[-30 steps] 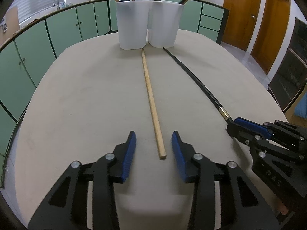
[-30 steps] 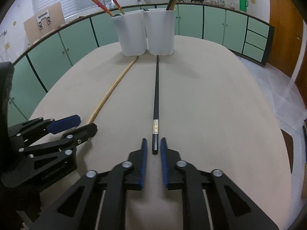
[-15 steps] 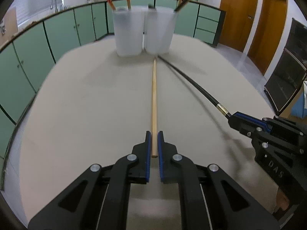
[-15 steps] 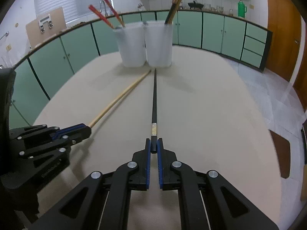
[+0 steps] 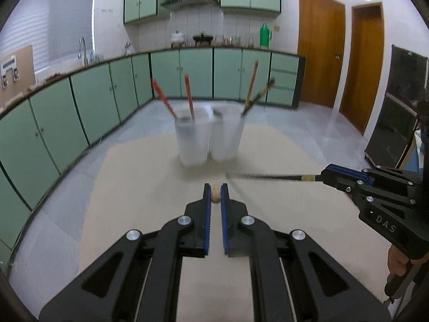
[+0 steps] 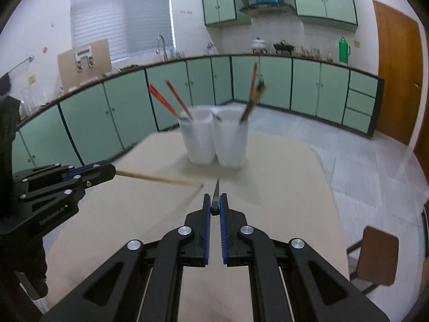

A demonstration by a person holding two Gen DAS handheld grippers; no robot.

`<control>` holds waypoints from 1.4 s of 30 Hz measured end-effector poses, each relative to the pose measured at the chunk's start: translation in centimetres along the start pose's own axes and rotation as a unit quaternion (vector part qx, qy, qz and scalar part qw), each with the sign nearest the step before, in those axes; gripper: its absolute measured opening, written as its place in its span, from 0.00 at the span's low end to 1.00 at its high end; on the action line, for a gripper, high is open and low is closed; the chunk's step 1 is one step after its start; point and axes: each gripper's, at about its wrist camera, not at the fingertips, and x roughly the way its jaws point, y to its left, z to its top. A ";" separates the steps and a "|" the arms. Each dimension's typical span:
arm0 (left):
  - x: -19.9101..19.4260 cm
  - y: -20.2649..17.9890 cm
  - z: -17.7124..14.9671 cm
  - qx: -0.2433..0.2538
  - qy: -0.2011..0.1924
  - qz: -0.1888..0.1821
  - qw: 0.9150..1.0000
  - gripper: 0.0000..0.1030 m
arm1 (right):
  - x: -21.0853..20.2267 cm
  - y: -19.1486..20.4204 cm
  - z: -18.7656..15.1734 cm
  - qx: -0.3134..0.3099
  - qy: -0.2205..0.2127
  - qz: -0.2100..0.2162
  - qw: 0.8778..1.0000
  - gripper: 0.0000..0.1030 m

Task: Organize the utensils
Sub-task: 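Lift both chopsticks and lower them into the white holder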

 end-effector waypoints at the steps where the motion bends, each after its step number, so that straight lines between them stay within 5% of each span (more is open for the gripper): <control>1: -0.2 0.0 0.7 0.003 -0.008 0.000 1.000 0.06 | -0.2 -0.1 0.6 -0.002 -0.004 0.000 1.000 0.06; 19: -1.9 -1.2 10.1 0.052 -0.091 -0.042 0.994 0.06 | -3.1 0.6 13.3 -0.068 -0.074 0.019 0.995 0.06; 32: -1.5 -0.7 17.9 0.040 -0.164 -0.032 0.985 0.05 | -2.7 0.5 21.7 -0.056 -0.139 0.009 0.989 0.06; 42: 2.0 -0.1 21.2 0.048 -0.169 -0.003 0.984 0.05 | 0.5 -1.0 25.0 -0.036 -0.156 -0.006 0.987 0.06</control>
